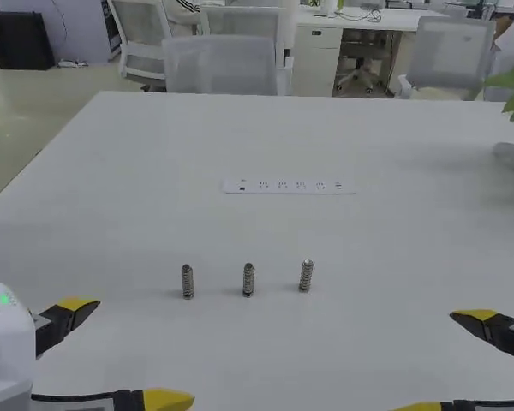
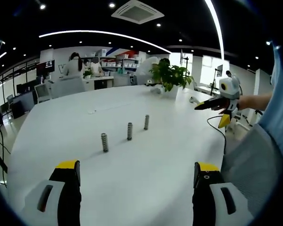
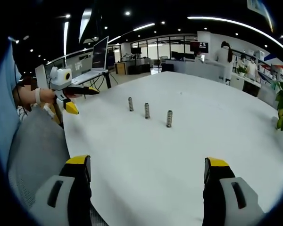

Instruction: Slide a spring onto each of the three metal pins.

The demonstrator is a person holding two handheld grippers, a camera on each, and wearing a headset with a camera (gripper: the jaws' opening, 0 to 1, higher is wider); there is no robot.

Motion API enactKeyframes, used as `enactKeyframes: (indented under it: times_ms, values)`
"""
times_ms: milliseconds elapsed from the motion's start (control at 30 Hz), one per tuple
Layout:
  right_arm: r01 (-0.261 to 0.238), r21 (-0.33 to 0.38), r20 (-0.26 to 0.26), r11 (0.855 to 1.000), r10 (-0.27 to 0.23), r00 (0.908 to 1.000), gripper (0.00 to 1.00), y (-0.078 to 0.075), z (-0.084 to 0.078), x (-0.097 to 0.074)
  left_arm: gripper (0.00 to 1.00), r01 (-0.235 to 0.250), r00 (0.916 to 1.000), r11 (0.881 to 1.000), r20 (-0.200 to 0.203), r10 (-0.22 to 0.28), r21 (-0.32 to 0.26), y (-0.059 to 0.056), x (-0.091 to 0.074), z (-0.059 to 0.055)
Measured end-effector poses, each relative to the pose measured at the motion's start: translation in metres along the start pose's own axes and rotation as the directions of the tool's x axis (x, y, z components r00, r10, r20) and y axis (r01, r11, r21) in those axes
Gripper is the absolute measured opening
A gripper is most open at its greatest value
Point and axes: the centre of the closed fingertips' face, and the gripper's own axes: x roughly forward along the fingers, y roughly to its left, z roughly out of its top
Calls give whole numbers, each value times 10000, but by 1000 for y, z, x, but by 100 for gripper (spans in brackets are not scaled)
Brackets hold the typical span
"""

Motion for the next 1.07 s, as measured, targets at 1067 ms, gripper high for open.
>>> enactKeyframes:
  times_ms: [1067]
  values:
    - [179, 288, -32, 9994, -178, 9998, 99, 17, -16, -12, 98, 62, 10000, 9999, 76, -63, 135, -4, -2, 1]
